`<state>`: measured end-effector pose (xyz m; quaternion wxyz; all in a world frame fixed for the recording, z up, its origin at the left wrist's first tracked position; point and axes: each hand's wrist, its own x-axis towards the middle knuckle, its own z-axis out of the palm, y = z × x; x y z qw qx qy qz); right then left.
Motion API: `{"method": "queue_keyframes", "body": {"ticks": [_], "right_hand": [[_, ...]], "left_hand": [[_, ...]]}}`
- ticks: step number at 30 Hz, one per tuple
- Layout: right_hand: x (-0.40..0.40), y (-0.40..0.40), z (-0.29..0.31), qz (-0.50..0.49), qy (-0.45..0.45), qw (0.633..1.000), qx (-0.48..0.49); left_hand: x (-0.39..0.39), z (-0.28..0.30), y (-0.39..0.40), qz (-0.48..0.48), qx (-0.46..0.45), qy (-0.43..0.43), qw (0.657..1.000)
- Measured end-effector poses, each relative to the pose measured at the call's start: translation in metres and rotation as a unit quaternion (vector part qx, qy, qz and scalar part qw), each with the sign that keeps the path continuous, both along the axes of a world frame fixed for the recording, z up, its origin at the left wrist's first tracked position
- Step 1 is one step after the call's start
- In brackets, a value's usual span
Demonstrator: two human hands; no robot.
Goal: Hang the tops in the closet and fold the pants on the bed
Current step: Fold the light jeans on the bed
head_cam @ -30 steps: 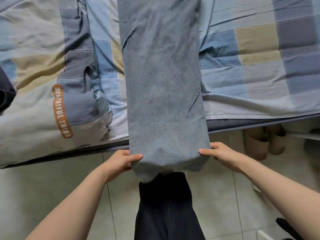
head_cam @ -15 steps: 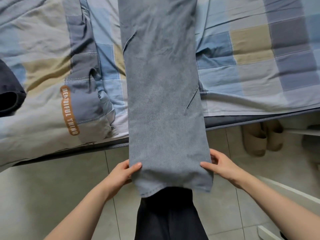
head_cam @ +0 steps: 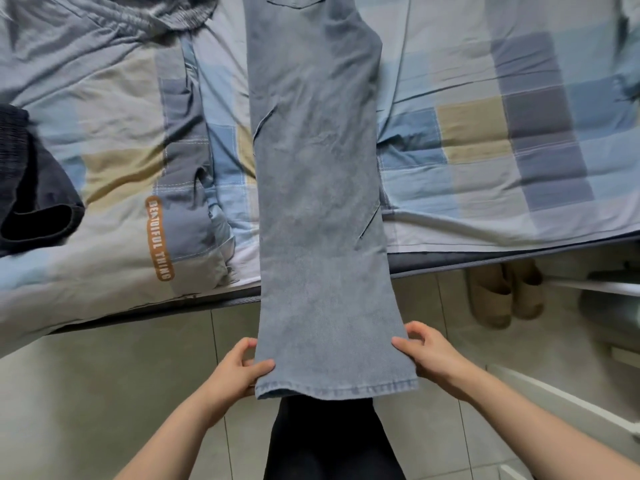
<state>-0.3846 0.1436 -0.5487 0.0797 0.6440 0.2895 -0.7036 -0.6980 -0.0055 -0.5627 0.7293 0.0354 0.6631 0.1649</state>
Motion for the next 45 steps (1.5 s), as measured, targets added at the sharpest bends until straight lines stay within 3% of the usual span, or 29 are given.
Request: {"method": "queue_keyframes", "body": {"ticks": [5,8,12,15,18,20,23,25,30,34,37,40,42,45], "right_hand": [[-0.021,0.039,0.027,-0.002,-0.036,0.997,0.074],[-0.036,0.079,0.042,0.032,-0.035,0.993,0.109],[-0.069,0.158,0.057,-0.103,0.028,0.994,0.021],[-0.094,0.227,0.052,-0.186,0.091,0.978,0.014],[-0.116,0.292,0.034,-0.340,0.184,0.921,0.045],[-0.125,0.321,0.017,-0.393,0.174,0.899,0.083],[-0.127,0.318,-0.021,-0.274,0.024,0.956,0.106],[-0.125,0.291,-0.043,-0.171,-0.056,0.980,0.082],[-0.117,0.216,-0.079,0.013,-0.135,0.988,0.070],[-0.106,0.195,-0.089,-0.017,-0.099,0.994,0.043],[-0.107,0.192,-0.092,-0.017,-0.085,0.994,0.063],[-0.105,0.191,-0.092,-0.020,-0.096,0.990,0.097],[-0.100,0.190,-0.083,-0.024,-0.076,0.989,0.121],[-0.091,0.189,-0.064,-0.129,0.005,0.983,0.130]], "left_hand": [[-0.016,0.038,0.042,0.049,0.023,0.058,0.997],[-0.030,0.059,0.078,0.019,0.043,0.052,0.997],[-0.057,0.068,0.155,0.122,0.057,0.048,0.990],[-0.080,0.058,0.232,0.203,0.085,0.084,0.972],[-0.101,0.034,0.308,0.259,0.149,0.089,0.950],[-0.107,0.007,0.338,0.220,0.152,0.141,0.953],[-0.102,-0.038,0.329,0.035,0.088,0.277,0.956],[-0.091,-0.062,0.299,-0.053,0.043,0.282,0.957],[-0.075,-0.086,0.232,-0.064,0.048,0.255,0.964],[-0.085,-0.089,0.225,-0.074,0.088,0.259,0.959],[-0.085,-0.089,0.227,-0.124,0.129,0.317,0.931],[-0.079,-0.088,0.223,-0.079,0.125,0.322,0.935],[-0.078,-0.082,0.216,0.017,0.107,0.247,0.963],[-0.085,-0.061,0.206,0.133,0.105,0.074,0.983]]}}
